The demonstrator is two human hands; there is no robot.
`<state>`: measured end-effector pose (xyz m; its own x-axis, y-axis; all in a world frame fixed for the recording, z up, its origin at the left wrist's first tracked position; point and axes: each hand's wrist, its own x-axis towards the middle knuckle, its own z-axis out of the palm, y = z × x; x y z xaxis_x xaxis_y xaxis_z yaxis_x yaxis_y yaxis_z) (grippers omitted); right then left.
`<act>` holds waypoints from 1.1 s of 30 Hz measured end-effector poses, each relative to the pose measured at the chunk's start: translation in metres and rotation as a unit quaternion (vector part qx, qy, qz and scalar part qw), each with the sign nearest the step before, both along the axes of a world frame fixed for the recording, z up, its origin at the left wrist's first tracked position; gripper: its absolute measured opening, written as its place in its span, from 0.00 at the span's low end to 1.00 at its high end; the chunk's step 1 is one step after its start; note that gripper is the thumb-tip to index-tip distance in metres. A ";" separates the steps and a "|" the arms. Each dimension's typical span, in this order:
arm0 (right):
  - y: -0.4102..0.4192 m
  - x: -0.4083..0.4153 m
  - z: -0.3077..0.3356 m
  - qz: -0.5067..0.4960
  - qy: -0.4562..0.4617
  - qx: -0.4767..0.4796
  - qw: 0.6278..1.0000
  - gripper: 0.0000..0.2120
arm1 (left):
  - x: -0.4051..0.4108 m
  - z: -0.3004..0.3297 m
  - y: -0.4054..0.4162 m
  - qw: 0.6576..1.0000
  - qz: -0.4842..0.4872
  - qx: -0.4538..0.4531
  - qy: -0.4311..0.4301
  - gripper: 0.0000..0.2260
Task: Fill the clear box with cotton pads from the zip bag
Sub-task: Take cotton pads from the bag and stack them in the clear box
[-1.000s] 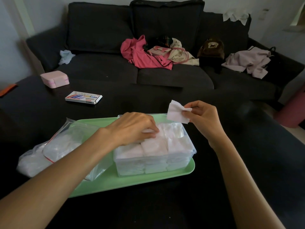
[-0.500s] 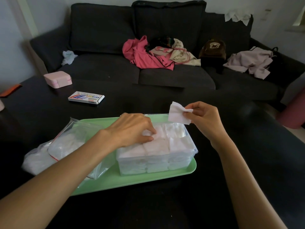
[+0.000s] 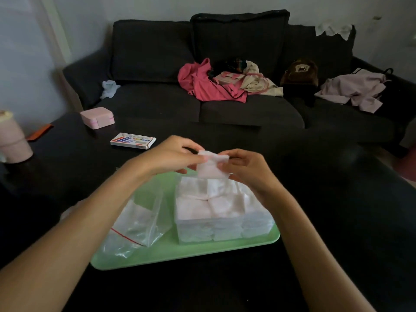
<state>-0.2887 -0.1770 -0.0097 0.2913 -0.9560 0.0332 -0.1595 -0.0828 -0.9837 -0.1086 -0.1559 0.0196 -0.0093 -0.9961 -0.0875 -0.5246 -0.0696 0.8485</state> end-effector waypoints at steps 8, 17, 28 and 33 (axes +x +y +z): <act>0.001 0.030 -0.032 -0.110 0.099 0.015 0.989 0.12 | 0.013 -0.041 0.016 0.976 0.133 -0.050 -0.168 0.06; -0.004 0.021 -0.027 -0.103 0.102 0.009 0.989 0.10 | 0.012 -0.037 0.018 0.988 0.092 -0.089 -0.083 0.04; 0.001 0.026 -0.039 -0.058 0.170 -0.029 0.983 0.13 | -0.004 -0.047 0.022 0.926 0.127 -0.132 -0.331 0.10; 0.004 0.027 -0.041 -0.008 0.342 -0.260 0.903 0.07 | 0.002 -0.047 0.025 0.855 0.070 -0.226 -0.461 0.10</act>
<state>-0.2614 -0.1732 -0.0510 0.4004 -0.8675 0.2952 -0.7205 -0.4971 -0.4835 -0.1069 -0.1309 -0.0273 -0.0216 -0.9160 0.4006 -0.9986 0.0391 0.0354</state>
